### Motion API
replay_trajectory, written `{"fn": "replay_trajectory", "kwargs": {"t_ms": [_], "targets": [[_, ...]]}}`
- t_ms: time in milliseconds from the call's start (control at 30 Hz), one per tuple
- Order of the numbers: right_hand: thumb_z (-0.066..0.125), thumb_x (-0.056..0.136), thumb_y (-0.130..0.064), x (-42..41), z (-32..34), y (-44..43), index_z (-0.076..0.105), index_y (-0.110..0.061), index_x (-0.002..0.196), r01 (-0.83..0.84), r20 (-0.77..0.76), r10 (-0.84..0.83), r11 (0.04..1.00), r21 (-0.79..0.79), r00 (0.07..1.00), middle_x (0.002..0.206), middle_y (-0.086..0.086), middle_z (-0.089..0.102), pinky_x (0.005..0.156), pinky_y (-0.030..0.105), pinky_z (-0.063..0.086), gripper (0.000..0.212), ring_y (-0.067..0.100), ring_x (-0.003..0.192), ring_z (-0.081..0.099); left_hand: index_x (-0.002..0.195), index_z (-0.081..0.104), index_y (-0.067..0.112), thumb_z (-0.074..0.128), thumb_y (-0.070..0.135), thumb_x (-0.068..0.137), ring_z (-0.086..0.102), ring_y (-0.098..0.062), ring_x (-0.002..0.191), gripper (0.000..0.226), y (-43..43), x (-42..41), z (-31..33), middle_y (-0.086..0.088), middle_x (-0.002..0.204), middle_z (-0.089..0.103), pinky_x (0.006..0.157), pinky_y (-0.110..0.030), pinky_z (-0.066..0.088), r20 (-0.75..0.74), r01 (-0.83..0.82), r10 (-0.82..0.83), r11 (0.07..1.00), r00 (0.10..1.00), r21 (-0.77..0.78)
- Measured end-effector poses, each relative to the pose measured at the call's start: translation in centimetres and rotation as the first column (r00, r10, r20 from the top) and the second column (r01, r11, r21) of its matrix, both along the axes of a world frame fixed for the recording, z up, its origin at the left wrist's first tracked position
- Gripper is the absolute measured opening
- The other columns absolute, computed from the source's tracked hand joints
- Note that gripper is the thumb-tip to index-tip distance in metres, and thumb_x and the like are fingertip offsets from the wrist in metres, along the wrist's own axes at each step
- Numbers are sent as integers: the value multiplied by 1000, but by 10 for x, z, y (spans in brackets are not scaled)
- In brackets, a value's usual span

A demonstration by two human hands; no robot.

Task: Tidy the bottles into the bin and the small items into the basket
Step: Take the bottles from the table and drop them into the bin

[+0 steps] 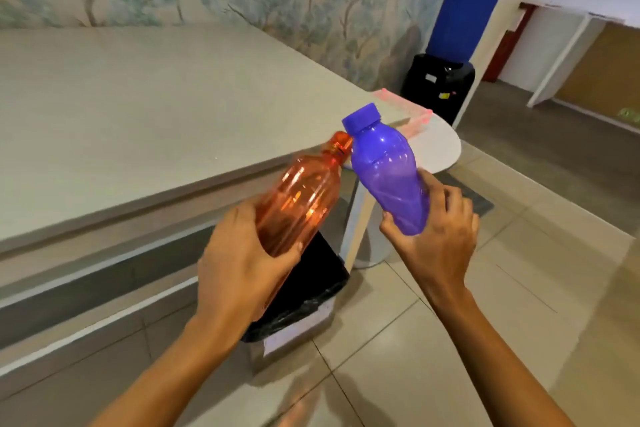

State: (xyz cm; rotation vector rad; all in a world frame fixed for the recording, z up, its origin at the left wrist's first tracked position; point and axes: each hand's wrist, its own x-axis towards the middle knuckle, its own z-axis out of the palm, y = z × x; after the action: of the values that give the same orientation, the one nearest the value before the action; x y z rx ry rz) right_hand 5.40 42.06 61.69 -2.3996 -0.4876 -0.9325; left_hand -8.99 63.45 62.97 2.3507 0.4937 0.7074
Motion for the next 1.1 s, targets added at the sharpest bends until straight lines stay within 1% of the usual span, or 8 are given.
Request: {"fn": "replay_trajectory", "kwargs": {"t_ms": [100, 333, 600, 733, 800, 900, 1000, 1100], "targets": [[70, 67, -59, 4, -31, -15, 42, -20, 136, 69, -105, -68, 998, 6, 992, 116, 8, 53, 75, 33, 50, 84, 21, 100, 53, 137, 37, 32, 70, 60, 65, 56, -8, 105, 84, -14, 17, -36, 7, 123, 55, 85, -27, 49, -123, 94, -98, 995, 988, -36], [75, 67, -54, 14, -104, -22, 44, -22, 131, 171, -419, -205, 978, -117, 885, 109, 7, 56, 73, 33, 48, 78, 23, 93, 56, 139, 36, 25, 69, 58, 68, 58, -18, 102, 85, 1, 59, -122, -1, 121, 56, 81, -34, 54, -414, 77, -76, 997, 907, -13], [71, 68, -55, 42, -169, 1, 48, -24, 127, 160, -658, -251, 967, -197, 710, 104, 7, 61, 75, 34, 47, 70, 25, 90, 58, 118, 55, 22, 68, 56, 69, 65, -32, 87, 61, 44, 104, -204, -9, 101, 66, 72, -40, 56, -633, -146, 25, 979, 774, -140], [69, 68, -57, 68, -203, 14, 49, -24, 127, 155, -712, -237, 972, -179, 661, 105, 7, 62, 75, 32, 44, 70, 27, 92, 60, 113, 55, 16, 64, 60, 70, 64, -38, 88, 62, 60, 134, -253, -14, 100, 66, 73, -41, 55, -721, -214, 48, 967, 691, -141], [68, 70, -58, 82, -220, 17, 47, -24, 128, 118, -752, -193, 981, -153, 631, 107, 6, 61, 77, 34, 51, 71, 25, 93, 60, 113, 54, 16, 59, 64, 68, 63, -37, 87, 66, 68, 153, -279, -15, 100, 65, 73, -37, 53, -776, -248, 15, 951, 630, -183], [67, 71, -60, 104, -249, 17, 46, -24, 129, 84, -773, -167, 986, -147, 613, 109, 6, 61, 81, 36, 53, 71, 25, 95, 60, 103, 62, 10, 66, 57, 67, 64, -33, 78, 59, 78, 189, -325, -17, 94, 68, 72, -37, 55, -788, -338, 15, 908, 616, -247], [66, 70, -59, 119, -276, 19, 49, -25, 128, 77, -781, -180, 983, -167, 598, 107, 7, 61, 84, 40, 51, 69, 30, 97, 59, 110, 62, 0, 70, 54, 70, 63, -38, 89, 68, 83, 216, -374, -22, 107, 67, 72, -36, 50, -812, -460, 75, 852, 578, -249], [67, 70, -58, 135, -300, 19, 50, -25, 126, 36, -806, -165, 984, -176, 568, 105, 7, 62, 84, 44, 52, 67, 32, 96, 59, 119, 57, -2, 72, 53, 69, 62, -41, 98, 76, 84, 231, -420, -23, 115, 62, 84, -43, 53, -808, -554, 73, 763, 585, -333]]}}
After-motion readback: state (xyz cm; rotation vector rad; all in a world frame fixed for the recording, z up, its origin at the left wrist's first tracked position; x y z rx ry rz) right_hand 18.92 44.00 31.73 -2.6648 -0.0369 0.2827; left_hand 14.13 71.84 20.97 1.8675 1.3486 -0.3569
